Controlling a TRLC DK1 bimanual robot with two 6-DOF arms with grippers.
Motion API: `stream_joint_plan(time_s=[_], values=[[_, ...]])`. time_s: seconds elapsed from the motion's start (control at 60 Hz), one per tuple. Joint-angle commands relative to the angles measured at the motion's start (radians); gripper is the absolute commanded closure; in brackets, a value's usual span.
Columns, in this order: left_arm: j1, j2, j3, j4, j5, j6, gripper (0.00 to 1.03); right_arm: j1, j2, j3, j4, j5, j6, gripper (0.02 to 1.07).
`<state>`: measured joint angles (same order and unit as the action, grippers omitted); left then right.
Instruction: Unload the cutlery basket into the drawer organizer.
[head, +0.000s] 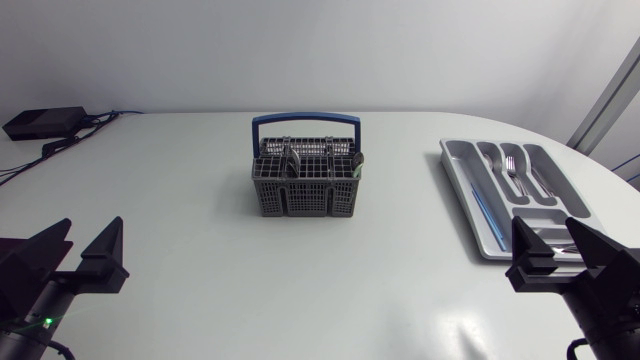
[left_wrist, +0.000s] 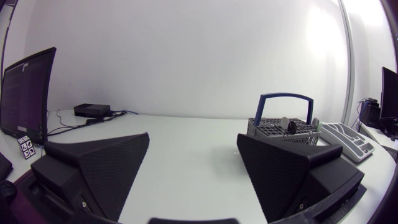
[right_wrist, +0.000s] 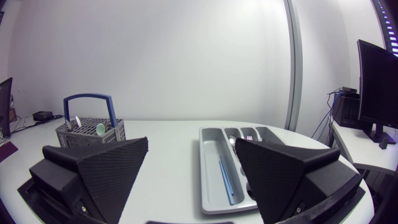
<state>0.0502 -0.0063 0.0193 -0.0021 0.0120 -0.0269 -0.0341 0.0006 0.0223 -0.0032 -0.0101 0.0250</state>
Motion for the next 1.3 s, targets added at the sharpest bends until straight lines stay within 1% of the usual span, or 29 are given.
stream_joint_plan(time_s=[0.0,0.367,0.517,0.867,0.983,1.133,1.283], values=[[-0.004,-0.008,-0.019,0.001,-0.007,-0.015,0.04,0.005,-0.007,-0.022,-0.004,0.006,0.0,0.06],[-0.004,-0.009,-0.019,0.004,-0.007,-0.042,0.04,0.007,-0.007,-0.022,-0.004,0.006,0.0,0.06],[0.0,-0.009,-0.021,0.027,-0.014,-0.041,0.04,0.011,-0.007,-0.024,-0.003,0.006,0.001,0.06],[0.013,0.002,0.056,0.047,-0.033,-0.042,0.04,0.014,-0.005,0.028,0.006,0.009,-0.005,0.07],[0.013,0.078,0.12,0.053,-0.033,-0.044,0.04,0.026,0.018,0.064,0.019,0.009,-0.005,0.07],[0.01,0.21,0.202,0.059,-0.035,-0.064,0.04,0.03,0.102,0.103,0.063,0.018,-0.004,0.07],[-0.026,0.284,0.268,0.059,-0.037,-0.074,0.04,0.056,0.19,0.148,0.109,0.036,-0.004,0.07]])
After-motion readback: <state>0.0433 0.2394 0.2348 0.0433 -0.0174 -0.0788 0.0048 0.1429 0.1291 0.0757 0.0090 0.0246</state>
